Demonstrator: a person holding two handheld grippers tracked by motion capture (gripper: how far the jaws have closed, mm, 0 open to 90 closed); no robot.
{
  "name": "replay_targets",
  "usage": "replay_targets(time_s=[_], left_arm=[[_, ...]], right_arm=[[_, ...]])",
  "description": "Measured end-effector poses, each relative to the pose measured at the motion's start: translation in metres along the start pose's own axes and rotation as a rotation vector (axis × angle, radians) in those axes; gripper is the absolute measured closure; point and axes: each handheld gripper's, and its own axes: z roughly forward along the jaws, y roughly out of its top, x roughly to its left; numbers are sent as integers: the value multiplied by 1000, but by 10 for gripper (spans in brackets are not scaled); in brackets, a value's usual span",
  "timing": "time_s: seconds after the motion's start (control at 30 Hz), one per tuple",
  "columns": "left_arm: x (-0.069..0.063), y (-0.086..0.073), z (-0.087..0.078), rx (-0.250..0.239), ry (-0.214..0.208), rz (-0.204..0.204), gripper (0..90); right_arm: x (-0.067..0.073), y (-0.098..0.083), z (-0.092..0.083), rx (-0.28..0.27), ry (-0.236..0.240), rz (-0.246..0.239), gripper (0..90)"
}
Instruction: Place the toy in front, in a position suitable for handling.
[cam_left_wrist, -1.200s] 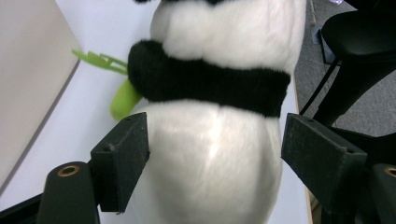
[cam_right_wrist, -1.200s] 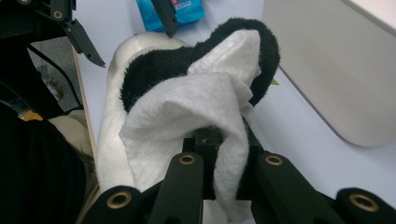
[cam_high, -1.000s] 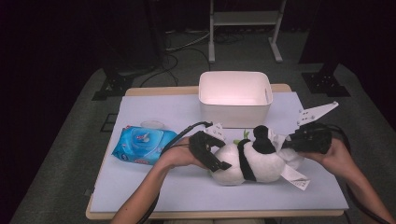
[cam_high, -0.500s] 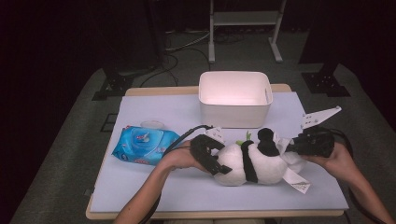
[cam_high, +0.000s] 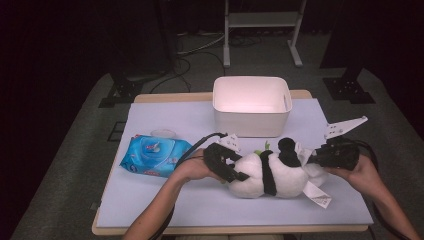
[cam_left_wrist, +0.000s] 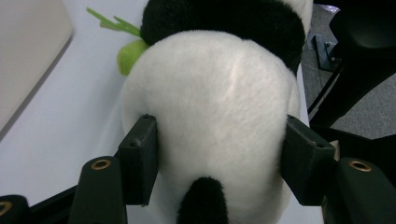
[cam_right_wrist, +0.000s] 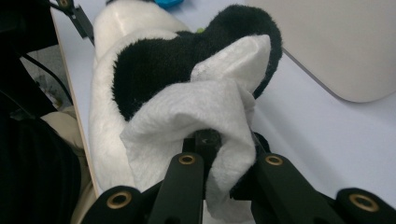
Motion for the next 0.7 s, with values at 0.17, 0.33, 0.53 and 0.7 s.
replay_targets(time_s=[0.17,0.33,0.53,0.7], left_arm=[[-1,-2,-13,29,27,6,381],[-1,-9,-20,35,37,6,380],[-2,-13,-22,29,43,0,380],[-4,-15,-21,21,45,3,380]], right_arm=[[-1,-1,10,8,21,13,839],[2,6,17,-2,34,-5,838],[8,19,18,7,23,-41,838],[11,27,15,-2,23,-57,838]])
